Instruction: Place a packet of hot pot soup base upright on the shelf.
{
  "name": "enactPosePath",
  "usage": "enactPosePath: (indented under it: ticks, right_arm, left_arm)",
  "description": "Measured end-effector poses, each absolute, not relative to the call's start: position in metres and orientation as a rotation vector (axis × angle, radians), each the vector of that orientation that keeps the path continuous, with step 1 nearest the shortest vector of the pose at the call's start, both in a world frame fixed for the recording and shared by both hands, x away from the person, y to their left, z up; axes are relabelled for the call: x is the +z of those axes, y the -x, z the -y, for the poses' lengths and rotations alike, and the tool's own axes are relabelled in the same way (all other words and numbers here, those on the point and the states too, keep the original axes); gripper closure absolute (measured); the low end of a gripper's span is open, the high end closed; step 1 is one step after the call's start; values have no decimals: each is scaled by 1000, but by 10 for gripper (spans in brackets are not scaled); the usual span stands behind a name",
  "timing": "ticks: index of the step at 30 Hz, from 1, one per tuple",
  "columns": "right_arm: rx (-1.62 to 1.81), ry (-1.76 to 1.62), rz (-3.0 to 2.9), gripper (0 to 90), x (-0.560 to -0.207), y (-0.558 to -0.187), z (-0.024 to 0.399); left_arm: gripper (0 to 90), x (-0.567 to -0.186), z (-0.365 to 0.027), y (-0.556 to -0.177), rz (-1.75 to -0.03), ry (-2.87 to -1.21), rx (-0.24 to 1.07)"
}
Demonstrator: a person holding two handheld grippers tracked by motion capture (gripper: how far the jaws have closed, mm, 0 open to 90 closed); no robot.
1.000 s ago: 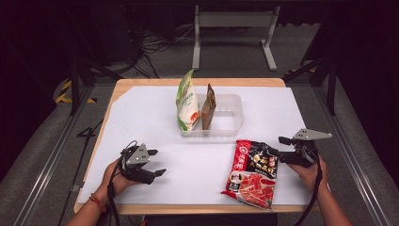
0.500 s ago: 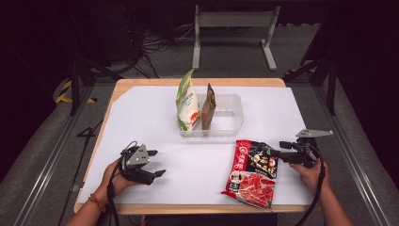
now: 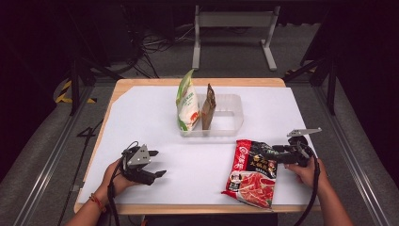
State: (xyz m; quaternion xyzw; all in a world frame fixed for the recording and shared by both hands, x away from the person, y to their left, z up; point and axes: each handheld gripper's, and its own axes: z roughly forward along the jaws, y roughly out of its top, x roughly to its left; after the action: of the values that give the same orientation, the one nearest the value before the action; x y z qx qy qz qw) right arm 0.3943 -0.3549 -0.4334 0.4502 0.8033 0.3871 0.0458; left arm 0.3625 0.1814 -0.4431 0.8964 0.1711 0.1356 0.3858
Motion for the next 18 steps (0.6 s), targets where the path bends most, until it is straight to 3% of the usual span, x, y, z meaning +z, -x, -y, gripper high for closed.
enactPosePath:
  ticks: [15, 18]
  right_arm:
    - [1289, -1324, -2513, 286, -437, -403, 331]
    - [1258, -1339, -2494, 446, -437, -403, 331]
  left_arm:
    - [249, -444, -181, -363, -433, -2291, 338]
    - [249, -445, -180, -363, -434, -2294, 333]
